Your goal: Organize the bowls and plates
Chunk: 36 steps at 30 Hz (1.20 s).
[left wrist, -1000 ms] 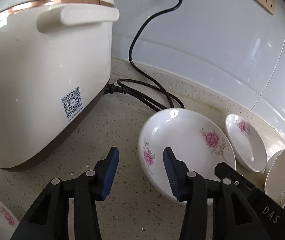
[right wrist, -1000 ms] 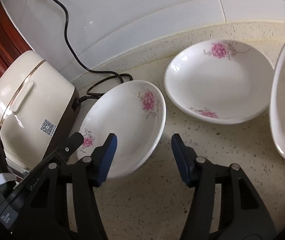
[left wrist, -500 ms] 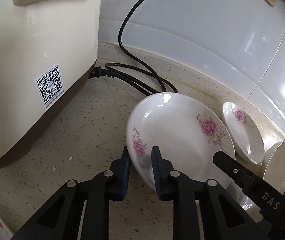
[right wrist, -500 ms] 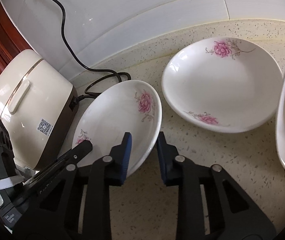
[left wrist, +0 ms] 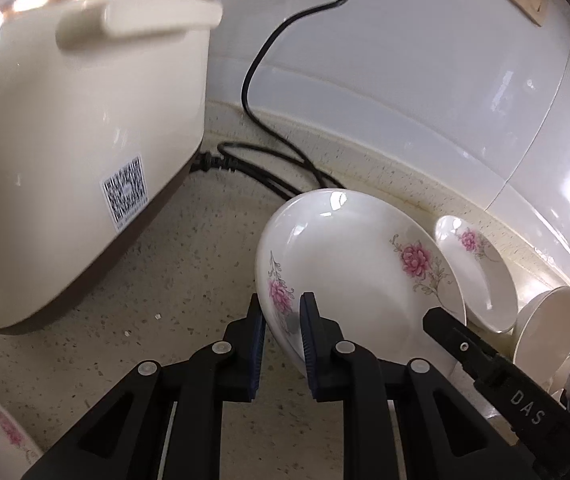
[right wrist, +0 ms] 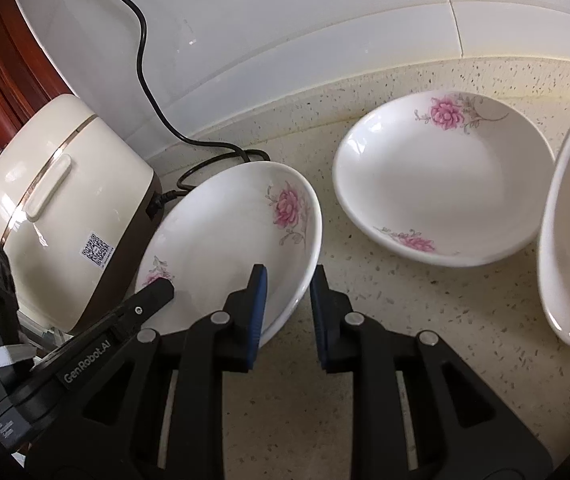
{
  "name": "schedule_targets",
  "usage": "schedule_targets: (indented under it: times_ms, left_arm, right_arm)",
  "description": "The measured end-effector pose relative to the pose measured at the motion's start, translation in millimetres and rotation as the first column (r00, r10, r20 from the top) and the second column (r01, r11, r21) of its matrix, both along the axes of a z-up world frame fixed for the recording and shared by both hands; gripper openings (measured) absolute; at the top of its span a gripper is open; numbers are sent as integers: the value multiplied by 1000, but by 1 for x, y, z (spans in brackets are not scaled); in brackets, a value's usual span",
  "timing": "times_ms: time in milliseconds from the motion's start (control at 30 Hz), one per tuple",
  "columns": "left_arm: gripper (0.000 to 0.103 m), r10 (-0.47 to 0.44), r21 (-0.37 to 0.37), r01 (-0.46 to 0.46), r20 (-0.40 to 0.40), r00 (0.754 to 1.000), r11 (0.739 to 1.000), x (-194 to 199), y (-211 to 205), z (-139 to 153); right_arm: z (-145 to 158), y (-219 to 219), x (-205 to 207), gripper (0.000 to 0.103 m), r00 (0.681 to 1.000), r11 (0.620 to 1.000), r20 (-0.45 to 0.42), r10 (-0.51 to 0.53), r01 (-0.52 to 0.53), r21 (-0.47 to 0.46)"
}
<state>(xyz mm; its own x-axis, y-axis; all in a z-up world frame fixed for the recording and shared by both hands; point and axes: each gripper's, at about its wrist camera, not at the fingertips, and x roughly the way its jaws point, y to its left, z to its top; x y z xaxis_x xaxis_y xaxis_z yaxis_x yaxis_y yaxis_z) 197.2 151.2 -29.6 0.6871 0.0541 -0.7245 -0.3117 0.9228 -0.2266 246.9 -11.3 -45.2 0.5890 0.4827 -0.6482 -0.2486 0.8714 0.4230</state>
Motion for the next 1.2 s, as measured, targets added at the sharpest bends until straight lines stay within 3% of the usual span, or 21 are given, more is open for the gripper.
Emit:
schedule_targets:
  times_ms: [433,900,1200]
  left_arm:
    - [17,14,-43,-12,52,999,999,-48,-3,37]
    - [17,53,-86,-45,83,995,995,-135,-5,38]
    - [16,114,-111,-103,101,988,988,-187,19,41]
  right_arm:
    - [33,-9,-37,25,1000,1000,14,25,-25,-11]
    - [43,-2,-116,25,994,995,30,100,-99,-32]
    - [48,17,-161,25,985,985,33,172,-172,-13]
